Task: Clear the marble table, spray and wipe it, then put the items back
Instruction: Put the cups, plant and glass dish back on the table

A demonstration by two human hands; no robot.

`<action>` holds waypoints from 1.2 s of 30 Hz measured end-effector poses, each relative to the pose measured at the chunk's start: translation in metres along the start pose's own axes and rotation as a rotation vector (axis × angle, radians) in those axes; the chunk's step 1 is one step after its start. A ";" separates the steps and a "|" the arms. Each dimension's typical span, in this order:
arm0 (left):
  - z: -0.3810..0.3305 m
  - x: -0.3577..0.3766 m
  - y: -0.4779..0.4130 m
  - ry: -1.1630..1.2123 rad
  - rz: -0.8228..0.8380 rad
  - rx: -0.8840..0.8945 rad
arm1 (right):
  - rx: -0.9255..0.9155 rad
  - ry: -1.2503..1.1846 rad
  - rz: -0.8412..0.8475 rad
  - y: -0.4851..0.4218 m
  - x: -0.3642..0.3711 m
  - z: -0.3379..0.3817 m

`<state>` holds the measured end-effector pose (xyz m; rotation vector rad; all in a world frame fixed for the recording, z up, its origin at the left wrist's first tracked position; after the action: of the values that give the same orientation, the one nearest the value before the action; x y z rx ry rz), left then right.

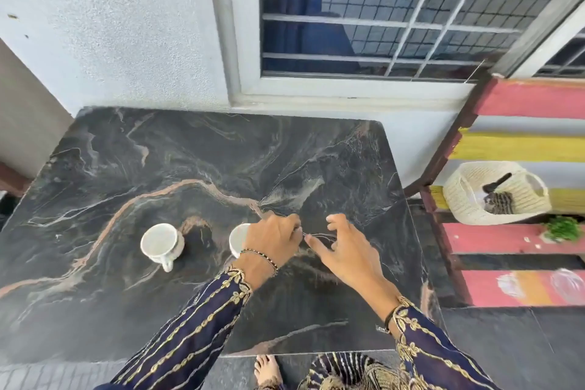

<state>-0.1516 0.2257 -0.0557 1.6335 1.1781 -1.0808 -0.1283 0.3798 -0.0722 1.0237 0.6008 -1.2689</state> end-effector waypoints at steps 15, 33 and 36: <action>-0.272 0.090 -0.099 -0.041 0.162 0.176 | 0.191 -0.276 -0.200 -0.036 -0.113 -0.286; -0.646 0.328 -0.246 0.001 0.446 0.435 | 0.609 -0.180 -0.161 -0.069 -0.165 -0.771; -0.690 0.356 -0.283 -0.009 0.352 0.505 | 0.644 -0.141 -0.087 -0.079 -0.163 -0.808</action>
<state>-0.2406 1.0275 -0.2354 2.1184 0.5951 -1.2081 -0.1130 1.1677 -0.3254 1.4251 0.1178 -1.6458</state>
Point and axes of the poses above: each hand's wrist, its own y-axis away from the middle knuckle, its own x-axis out of the palm, z = x × y, the point moved 6 cm from there along -y, towards the middle knuckle, and after that the axes turned 3 degrees about -y, right-handed, at the moved point
